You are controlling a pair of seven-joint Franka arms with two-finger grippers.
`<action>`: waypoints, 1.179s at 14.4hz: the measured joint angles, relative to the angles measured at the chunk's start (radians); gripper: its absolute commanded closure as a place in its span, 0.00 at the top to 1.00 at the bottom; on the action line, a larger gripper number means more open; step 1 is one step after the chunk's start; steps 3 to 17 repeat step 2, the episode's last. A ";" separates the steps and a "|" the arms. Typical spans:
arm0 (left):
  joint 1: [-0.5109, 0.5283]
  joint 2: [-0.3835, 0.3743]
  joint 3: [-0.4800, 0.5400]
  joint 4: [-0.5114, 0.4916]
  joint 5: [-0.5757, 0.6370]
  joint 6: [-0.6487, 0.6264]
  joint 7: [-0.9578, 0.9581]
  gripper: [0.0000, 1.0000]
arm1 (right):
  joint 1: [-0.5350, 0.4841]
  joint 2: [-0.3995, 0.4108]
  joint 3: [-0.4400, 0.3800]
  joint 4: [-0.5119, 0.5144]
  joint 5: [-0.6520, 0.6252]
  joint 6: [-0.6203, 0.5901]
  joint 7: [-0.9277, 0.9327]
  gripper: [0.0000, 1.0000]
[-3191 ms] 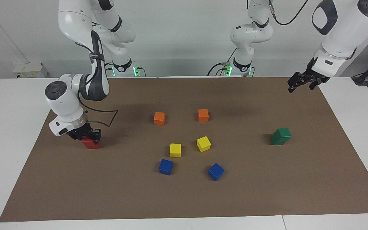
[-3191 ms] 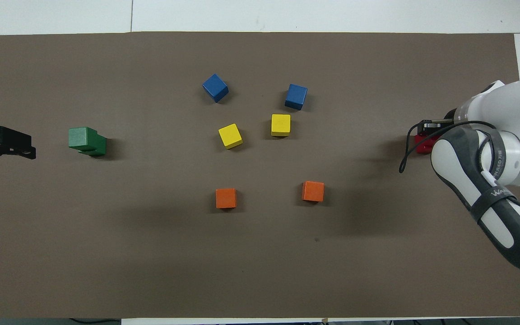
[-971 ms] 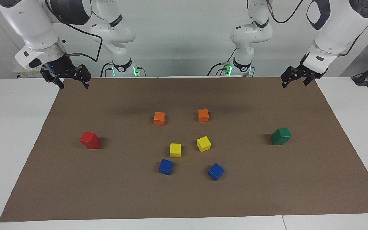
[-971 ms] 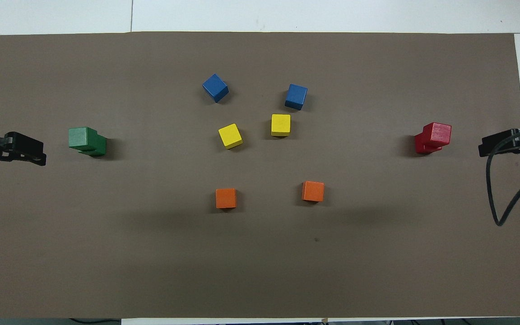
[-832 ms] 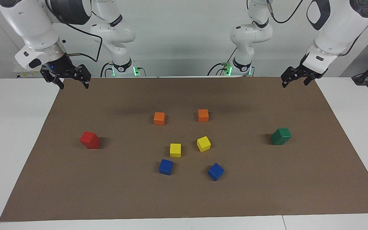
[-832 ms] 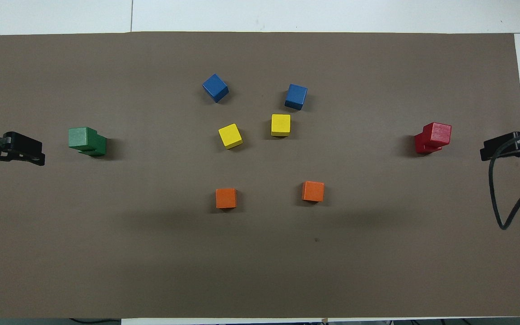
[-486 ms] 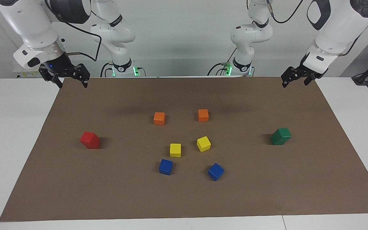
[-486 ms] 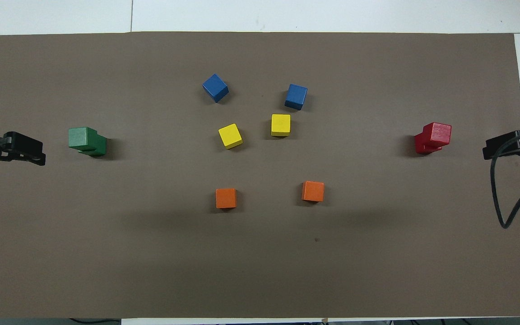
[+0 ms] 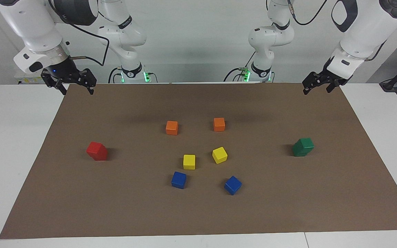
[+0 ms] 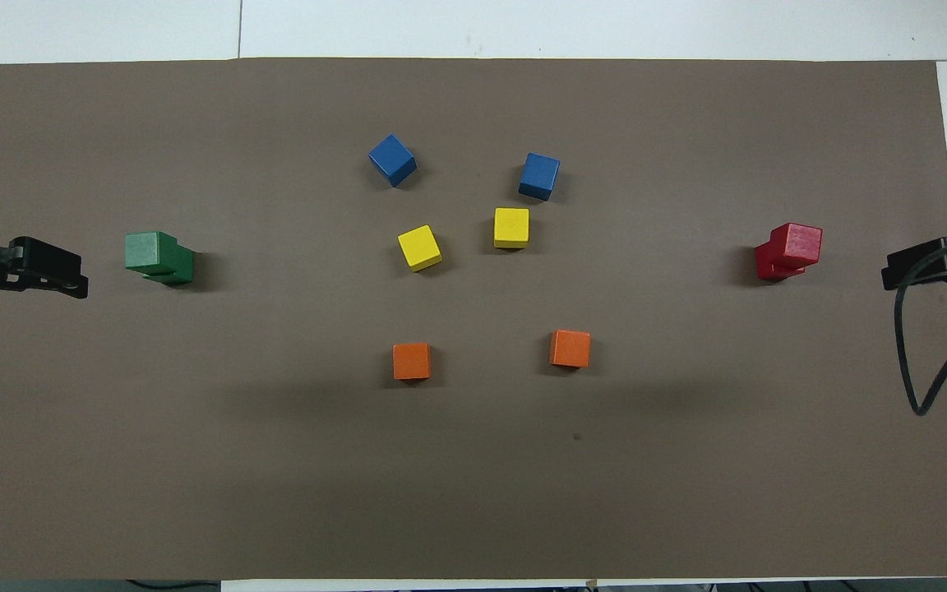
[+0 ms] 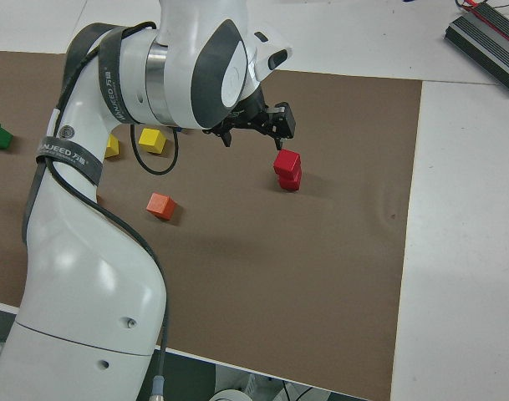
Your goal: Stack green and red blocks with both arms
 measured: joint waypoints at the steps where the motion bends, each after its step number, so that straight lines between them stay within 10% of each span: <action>1: 0.000 0.000 0.000 0.000 -0.001 0.001 0.000 1.00 | 0.000 0.000 0.000 0.000 -0.003 0.000 0.000 1.00; 17: 0.000 0.000 0.000 0.000 -0.001 0.001 0.000 1.00 | 0.000 0.000 0.000 0.000 -0.004 0.000 0.000 1.00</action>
